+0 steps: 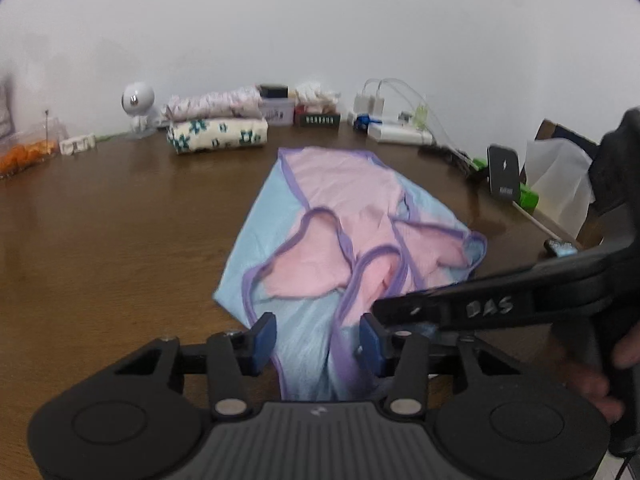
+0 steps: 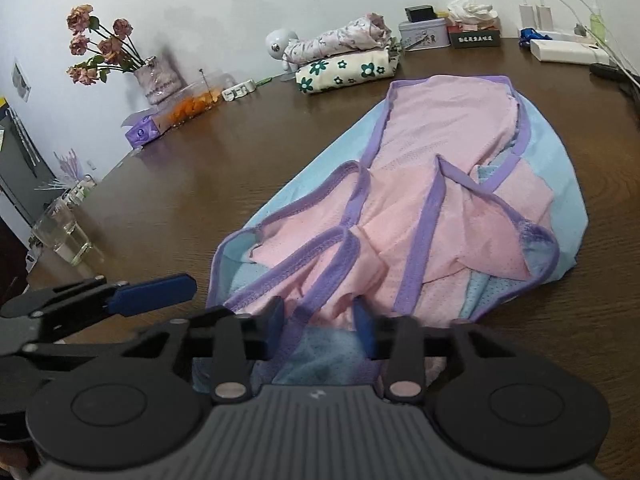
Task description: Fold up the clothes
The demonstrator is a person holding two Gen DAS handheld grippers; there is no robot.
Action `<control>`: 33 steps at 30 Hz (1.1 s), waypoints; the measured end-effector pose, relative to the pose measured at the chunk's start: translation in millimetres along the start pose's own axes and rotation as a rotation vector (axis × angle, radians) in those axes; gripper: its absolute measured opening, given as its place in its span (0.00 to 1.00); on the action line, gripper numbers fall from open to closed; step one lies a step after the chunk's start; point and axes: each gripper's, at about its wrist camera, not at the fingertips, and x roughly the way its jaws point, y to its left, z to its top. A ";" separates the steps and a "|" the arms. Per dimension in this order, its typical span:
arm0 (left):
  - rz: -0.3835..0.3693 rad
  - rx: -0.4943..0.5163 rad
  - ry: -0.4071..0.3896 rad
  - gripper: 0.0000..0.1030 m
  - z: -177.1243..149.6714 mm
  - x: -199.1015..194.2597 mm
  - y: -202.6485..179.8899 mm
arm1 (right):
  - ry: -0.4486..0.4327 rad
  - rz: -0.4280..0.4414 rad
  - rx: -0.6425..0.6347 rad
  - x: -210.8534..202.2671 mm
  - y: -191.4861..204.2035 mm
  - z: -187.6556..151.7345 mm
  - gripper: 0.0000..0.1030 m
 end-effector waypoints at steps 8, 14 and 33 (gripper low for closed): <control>0.048 -0.020 -0.047 0.01 -4.7 -8.7 0.9 | -0.069 -0.096 -0.089 -52.4 -3.5 -12.1 0.00; 0.096 0.018 -0.105 0.01 -4.1 -21.9 -6.7 | -0.089 -0.306 -0.126 -79.0 -14.7 -35.0 0.00; 0.075 -0.046 -0.104 0.02 -13.2 -36.1 10.2 | -0.032 -0.174 -0.245 -1.3 43.3 -22.1 0.02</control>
